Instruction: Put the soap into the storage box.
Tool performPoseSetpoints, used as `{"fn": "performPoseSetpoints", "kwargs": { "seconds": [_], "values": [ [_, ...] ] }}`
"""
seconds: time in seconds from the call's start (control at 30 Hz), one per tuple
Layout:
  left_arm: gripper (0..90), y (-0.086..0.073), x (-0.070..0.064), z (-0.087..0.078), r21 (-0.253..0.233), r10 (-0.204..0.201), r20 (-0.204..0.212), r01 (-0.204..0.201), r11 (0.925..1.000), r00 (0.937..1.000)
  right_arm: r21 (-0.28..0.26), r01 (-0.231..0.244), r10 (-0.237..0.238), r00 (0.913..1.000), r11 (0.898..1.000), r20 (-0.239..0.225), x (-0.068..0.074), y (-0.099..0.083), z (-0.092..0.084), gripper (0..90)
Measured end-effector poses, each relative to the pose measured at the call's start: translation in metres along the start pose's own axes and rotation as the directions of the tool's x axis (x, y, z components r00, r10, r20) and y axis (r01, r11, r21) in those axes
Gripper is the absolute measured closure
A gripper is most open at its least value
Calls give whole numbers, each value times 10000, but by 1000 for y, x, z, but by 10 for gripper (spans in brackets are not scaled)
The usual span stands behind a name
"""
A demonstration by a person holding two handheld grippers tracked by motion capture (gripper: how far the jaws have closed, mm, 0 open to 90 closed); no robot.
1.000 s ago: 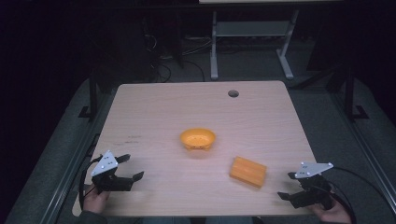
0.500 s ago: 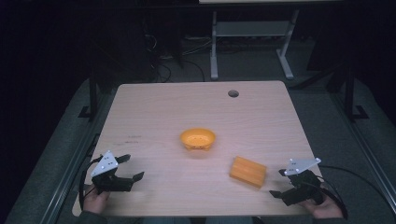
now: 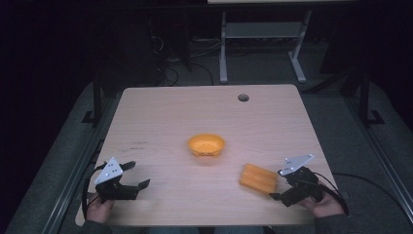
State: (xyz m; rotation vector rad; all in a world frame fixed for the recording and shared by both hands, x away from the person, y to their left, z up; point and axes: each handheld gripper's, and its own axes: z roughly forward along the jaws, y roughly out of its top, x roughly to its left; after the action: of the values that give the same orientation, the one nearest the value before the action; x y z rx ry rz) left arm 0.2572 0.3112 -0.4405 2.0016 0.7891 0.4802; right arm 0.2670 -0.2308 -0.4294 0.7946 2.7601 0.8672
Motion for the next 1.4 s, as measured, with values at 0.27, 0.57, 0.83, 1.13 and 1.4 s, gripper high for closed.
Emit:
{"fn": "performPoseSetpoints", "kwargs": {
  "seconds": [0.27, 0.57, 0.83, 1.13, 1.4],
  "values": [
    [143, 0, 0, 0, -24, 9, 35, -9, 10000, 10000, 269, 314, -313, 9995, 9991, -39, -4, 17, 13, 145],
    [143, 0, 0, 0, -31, 9, 51, -9, 10000, 10000, 526, 785, -777, 9968, 9955, -171, -8, 35, 31, 143],
    [143, 1, 0, 0, -40, 20, 67, -20, 10000, 10000, 803, 789, -772, 9967, 9936, -241, -10, 40, 47, 143],
    [143, 1, -1, 0, -45, 31, 79, -31, 10000, 10000, 1089, 936, -913, 9955, 9896, -252, -7, 41, 58, 151],
    [143, 1, 0, 0, -4, 71, 81, -71, 10000, 9999, 1300, 801, -757, 9964, 9883, -382, -8, 41, 62, 148]
  ]
}}
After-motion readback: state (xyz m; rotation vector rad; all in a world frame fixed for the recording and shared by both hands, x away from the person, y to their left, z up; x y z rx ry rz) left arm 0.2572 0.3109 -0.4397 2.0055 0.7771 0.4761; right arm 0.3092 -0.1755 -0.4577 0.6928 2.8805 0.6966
